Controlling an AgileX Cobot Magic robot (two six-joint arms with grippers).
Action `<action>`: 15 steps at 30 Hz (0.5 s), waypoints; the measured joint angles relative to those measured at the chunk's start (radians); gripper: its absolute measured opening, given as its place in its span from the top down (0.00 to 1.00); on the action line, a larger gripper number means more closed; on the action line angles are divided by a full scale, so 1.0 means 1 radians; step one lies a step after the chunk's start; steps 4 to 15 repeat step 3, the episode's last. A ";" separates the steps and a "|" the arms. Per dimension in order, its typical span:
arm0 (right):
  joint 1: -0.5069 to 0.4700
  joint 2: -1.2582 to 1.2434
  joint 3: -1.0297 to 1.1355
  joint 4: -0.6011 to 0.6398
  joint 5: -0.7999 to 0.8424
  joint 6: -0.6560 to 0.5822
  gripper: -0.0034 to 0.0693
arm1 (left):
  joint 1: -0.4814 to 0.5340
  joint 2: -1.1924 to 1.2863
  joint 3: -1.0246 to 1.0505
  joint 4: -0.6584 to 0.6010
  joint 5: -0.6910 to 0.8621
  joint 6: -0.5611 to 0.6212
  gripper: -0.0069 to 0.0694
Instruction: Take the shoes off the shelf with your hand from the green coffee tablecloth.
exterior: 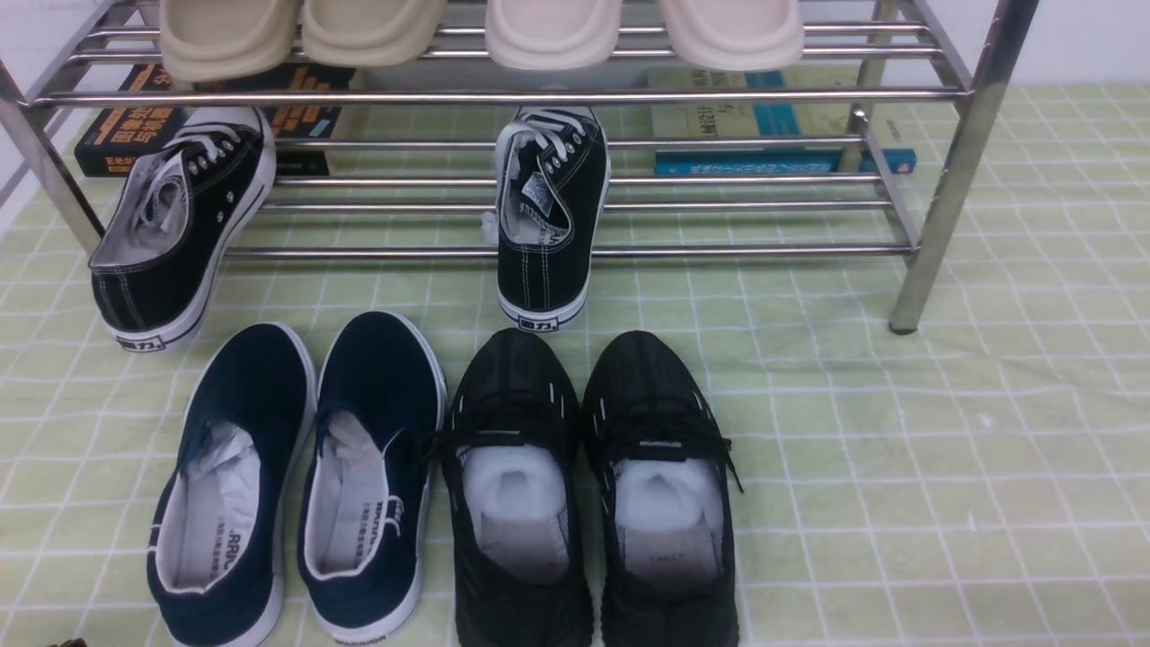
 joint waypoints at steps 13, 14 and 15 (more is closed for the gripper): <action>0.000 0.000 0.000 0.000 0.000 0.000 0.62 | 0.000 0.000 0.000 0.001 0.000 0.000 0.77; 0.000 0.000 0.000 0.000 0.000 0.000 0.62 | 0.000 0.000 0.000 0.001 0.000 0.000 0.77; 0.000 0.000 0.000 0.000 0.000 0.000 0.62 | 0.000 0.000 0.000 0.001 0.000 0.000 0.77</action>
